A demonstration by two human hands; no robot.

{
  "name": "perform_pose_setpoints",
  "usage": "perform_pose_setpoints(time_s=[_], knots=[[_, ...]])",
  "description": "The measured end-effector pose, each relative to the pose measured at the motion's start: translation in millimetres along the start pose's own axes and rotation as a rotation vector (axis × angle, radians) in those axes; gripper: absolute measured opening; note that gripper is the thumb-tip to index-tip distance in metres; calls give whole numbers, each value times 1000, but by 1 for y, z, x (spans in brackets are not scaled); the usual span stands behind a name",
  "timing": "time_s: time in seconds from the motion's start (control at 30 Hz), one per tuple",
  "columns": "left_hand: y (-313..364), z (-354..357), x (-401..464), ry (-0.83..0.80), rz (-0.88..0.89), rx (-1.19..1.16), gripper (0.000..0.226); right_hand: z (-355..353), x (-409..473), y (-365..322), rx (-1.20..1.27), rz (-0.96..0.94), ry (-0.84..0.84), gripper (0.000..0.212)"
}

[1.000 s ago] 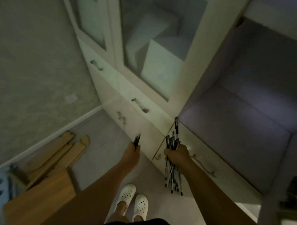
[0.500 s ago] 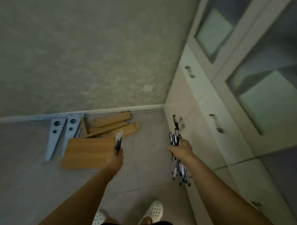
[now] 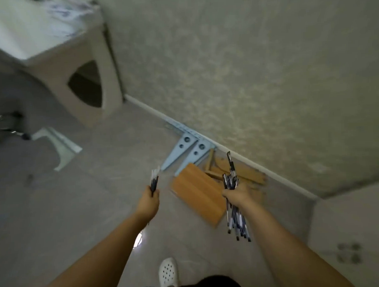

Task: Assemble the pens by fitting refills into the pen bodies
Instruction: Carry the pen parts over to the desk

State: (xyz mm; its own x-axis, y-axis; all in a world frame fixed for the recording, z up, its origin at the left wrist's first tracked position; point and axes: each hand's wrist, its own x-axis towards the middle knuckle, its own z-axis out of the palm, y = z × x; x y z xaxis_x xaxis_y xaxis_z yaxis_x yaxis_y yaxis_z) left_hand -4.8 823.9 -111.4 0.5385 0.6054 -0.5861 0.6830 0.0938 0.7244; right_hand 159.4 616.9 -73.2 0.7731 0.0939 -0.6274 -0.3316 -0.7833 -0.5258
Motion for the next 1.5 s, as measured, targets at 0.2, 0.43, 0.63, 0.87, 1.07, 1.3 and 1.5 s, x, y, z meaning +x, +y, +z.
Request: perform_pose_setpoints(time_s=[0.2,0.43,0.63,0.87,1.07,1.3,1.5], knots=[[-40,-108,35,281,-201,-285,15,85,15,-116,-192,-187,-178,24],[-60,-173,67,479,-326,-498,13,162,42,-224,-383,-354,-319,22],[-46,-216,102,612,-331,-645,12,212,70,-318,-512,-466,-424,21],[-36,-260,136,719,-392,-734,24,270,82,-419,-608,-606,-483,18],[-42,-319,175,805,-440,-760,27,339,83,-489,-635,-650,-533,18],[-41,-431,253,795,-388,-753,29,431,86,-574,-559,-639,-534,20],[-23,-529,311,727,-349,-685,34,496,88,-650,-531,-588,-519,15]])
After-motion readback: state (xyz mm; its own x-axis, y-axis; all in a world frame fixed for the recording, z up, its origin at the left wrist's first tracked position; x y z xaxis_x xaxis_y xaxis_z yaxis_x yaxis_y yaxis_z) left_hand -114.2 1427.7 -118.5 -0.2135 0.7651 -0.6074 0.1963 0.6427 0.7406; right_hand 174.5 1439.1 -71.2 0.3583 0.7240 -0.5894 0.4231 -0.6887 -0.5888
